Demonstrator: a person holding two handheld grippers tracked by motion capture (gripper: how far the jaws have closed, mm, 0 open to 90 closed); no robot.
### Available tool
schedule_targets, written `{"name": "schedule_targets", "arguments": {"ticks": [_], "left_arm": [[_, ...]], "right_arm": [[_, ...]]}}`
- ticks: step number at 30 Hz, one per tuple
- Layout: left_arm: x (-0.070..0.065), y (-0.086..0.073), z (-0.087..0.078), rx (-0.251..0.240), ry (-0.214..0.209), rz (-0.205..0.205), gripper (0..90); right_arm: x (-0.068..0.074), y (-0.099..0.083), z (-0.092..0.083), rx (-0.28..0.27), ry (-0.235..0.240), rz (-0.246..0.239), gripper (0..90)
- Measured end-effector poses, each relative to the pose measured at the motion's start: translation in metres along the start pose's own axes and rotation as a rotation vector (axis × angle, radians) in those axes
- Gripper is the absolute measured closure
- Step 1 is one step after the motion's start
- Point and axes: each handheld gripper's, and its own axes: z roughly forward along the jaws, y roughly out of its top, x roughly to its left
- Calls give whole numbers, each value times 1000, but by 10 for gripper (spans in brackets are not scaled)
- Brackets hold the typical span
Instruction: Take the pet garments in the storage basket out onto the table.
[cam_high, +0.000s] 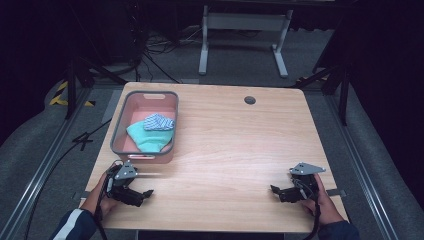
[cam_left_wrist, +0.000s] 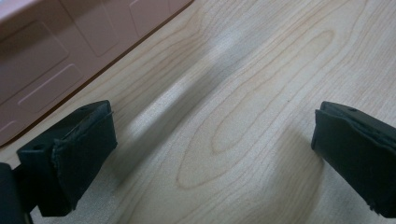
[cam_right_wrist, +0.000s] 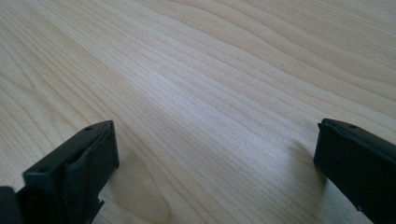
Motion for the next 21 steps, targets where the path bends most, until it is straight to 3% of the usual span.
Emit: {"name": "schedule_targets", "arguments": {"ticks": [10,13,14,17,18,21], "left_arm": [[1,-1,-1,-2,16,-4,1],[1,-2,-5,25,14,-6,2],[1,-2,-7,33,20,-6,13],[-2,0,-11,19,90,-87,162],[-3,0,-13,30,97,-87,214],[-4,2,-14,55,99,-45,192]], "right_arm": [[0,1,1,-1,4,-5,1],[0,1,1,0,6,-10,2],[0,1,1,0,5,-9,2],[0,1,1,-1,4,-6,2],[0,1,1,0,4,-5,1],[0,1,1,-1,5,-4,1]]}}
